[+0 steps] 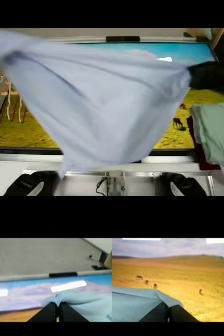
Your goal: Fold the shirts.
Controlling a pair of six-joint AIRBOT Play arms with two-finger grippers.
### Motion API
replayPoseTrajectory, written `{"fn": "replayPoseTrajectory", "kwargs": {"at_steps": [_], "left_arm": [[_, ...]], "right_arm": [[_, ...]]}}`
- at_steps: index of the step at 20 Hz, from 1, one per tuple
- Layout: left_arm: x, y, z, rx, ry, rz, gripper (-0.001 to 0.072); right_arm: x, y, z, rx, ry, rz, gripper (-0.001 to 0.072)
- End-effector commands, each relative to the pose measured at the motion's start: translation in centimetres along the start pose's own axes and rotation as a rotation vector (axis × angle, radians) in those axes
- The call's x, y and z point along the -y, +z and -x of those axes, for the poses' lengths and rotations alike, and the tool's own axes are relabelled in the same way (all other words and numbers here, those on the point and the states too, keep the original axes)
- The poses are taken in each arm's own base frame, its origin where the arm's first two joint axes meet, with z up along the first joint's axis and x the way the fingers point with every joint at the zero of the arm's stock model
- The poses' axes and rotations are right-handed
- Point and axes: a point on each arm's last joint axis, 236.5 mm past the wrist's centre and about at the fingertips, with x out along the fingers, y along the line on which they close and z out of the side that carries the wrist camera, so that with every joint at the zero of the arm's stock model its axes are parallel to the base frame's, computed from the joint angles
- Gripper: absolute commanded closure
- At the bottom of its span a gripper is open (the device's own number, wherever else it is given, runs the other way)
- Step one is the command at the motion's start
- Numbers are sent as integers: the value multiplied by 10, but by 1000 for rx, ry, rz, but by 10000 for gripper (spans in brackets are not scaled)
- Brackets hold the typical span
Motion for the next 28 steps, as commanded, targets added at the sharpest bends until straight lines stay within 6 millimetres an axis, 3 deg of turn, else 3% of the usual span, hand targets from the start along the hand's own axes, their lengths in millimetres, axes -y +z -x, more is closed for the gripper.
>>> {"fn": "replayPoseTrajectory", "kwargs": {"at_steps": [1,3,6,8,10,11,12,13,14,15,16,17,19,21,23,26,28], "left_arm": [[-11,-127,-85,-261,44,27,670],[-6,-174,-134,-301,33,124,670],[7,-221,-189,-362,3,252,670],[16,-259,-213,-443,-6,348,670],[25,-296,-226,-533,-9,446,669],[29,-305,-228,-558,-13,492,668],[35,-309,-228,-579,-20,532,663],[39,-311,-224,-609,-29,542,573],[40,-312,-216,-662,-46,499,312],[37,-310,-206,-719,-75,412,19],[25,-310,-190,-802,-92,309,-13],[7,-309,-172,-889,-77,242,-11],[-35,-313,-126,-1090,10,222,6],[-51,-332,-83,-1255,39,287,221],[-41,-369,-56,-1360,18,347,233],[11,-434,-34,-1431,-105,491,229],[40,-462,-31,-1428,-160,549,201]], "right_arm": [[33,-70,-113,-223,-99,-94,645],[37,-97,-174,-269,-108,-214,645],[23,-120,-233,-306,-56,-432,644],[8,-130,-254,-330,-4,-524,644],[2,-137,-260,-354,15,-566,644],[2,-136,-260,-350,17,-571,640],[3,-132,-257,-338,17,-566,541],[4,-123,-252,-321,24,-558,299],[7,-112,-241,-308,34,-508,208],[13,-101,-225,-302,43,-412,208],[27,-95,-204,-314,23,-317,208],[48,-98,-183,-352,-31,-248,208],[101,-131,-132,-516,-170,-183,209],[125,-173,-97,-682,-184,-217,209],[128,-214,-79,-778,-142,-317,208],[109,-254,-80,-825,-42,-449,206],[98,-270,-83,-851,3,-455,204]]}}
